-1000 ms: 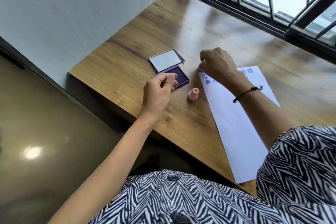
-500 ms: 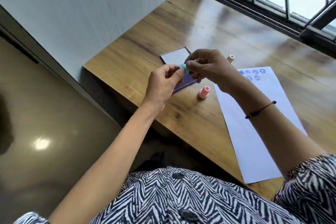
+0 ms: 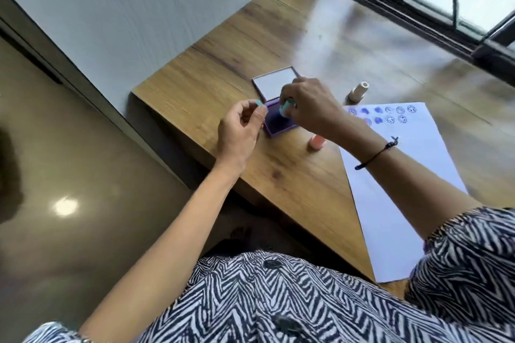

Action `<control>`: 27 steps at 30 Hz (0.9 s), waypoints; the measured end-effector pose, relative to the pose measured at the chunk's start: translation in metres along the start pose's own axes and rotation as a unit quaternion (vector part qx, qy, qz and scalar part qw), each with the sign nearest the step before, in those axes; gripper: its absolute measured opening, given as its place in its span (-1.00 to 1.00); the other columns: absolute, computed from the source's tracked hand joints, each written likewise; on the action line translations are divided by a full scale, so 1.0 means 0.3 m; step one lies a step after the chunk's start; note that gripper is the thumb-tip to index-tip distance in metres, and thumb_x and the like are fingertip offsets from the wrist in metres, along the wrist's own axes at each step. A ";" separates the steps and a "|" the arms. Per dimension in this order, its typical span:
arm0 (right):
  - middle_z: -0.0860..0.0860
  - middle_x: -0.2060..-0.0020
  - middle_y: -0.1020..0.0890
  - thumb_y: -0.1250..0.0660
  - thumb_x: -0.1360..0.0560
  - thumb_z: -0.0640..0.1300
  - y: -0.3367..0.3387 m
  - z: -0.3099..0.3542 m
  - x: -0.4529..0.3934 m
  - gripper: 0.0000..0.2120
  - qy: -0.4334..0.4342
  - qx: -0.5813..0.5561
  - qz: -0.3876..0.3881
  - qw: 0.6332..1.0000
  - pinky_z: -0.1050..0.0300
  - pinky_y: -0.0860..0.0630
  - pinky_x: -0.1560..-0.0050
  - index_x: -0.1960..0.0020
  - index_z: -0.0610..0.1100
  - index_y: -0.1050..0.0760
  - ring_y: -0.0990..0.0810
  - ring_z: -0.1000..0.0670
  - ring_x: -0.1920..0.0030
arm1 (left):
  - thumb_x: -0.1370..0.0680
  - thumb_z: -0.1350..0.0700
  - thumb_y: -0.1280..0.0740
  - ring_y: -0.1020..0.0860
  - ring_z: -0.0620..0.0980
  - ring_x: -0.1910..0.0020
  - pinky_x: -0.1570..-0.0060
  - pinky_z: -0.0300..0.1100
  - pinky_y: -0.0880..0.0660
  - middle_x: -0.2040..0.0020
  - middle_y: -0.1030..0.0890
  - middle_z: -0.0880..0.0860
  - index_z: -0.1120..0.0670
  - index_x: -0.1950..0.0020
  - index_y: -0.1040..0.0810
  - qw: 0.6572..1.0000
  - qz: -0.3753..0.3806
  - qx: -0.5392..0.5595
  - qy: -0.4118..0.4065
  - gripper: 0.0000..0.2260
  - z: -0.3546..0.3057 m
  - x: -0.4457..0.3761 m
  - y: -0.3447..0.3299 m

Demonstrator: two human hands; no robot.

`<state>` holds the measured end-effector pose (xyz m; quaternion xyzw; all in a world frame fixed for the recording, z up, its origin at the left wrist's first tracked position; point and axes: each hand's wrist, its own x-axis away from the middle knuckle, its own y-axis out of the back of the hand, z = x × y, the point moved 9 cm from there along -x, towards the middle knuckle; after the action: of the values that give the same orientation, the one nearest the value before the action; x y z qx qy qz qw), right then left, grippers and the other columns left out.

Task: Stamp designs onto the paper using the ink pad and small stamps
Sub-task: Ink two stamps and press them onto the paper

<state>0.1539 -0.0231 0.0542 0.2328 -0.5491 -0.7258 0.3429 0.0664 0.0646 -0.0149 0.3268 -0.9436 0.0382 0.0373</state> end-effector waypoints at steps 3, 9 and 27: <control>-0.24 0.04 -0.56 -0.23 -0.42 -0.29 -0.027 0.009 -0.008 -0.84 0.021 0.069 -0.009 0.997 0.04 -0.29 0.28 0.04 -0.30 -0.53 -0.51 -0.23 0.04 | -0.42 0.00 -0.35 -0.56 0.04 0.13 0.01 0.04 -0.54 0.10 -0.61 0.12 -0.05 0.08 -0.53 1.000 -0.002 -0.006 -0.005 -0.89 -0.009 0.003 0.003; -0.20 0.11 -0.53 -0.28 -0.36 -0.33 -0.054 0.027 -0.030 -0.88 0.040 0.112 -0.001 0.993 0.08 -0.28 0.30 0.10 -0.24 -0.49 -0.49 -0.21 0.04 | -0.46 0.01 -0.33 -0.59 0.00 0.10 -0.01 0.02 -0.58 0.10 -0.62 0.04 -0.06 0.07 -0.51 0.999 0.011 -0.050 -0.018 -0.92 -0.021 0.013 -0.008; -0.05 0.27 -0.36 -0.27 -0.31 -0.28 -0.063 0.033 -0.038 -0.91 0.051 0.090 0.013 0.995 0.21 -0.06 0.48 0.20 -0.15 -0.44 -0.49 -0.19 0.13 | -0.47 0.03 -0.32 -0.61 0.02 0.12 0.01 0.03 -0.59 0.12 -0.63 0.06 0.00 0.03 -0.53 0.994 0.005 -0.098 -0.040 -0.89 -0.056 0.031 -0.011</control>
<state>0.1498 -0.0053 0.0384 0.2921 -0.5970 -0.6560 0.3578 0.0619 0.0578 0.0029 0.3179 -0.9452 -0.0673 0.0311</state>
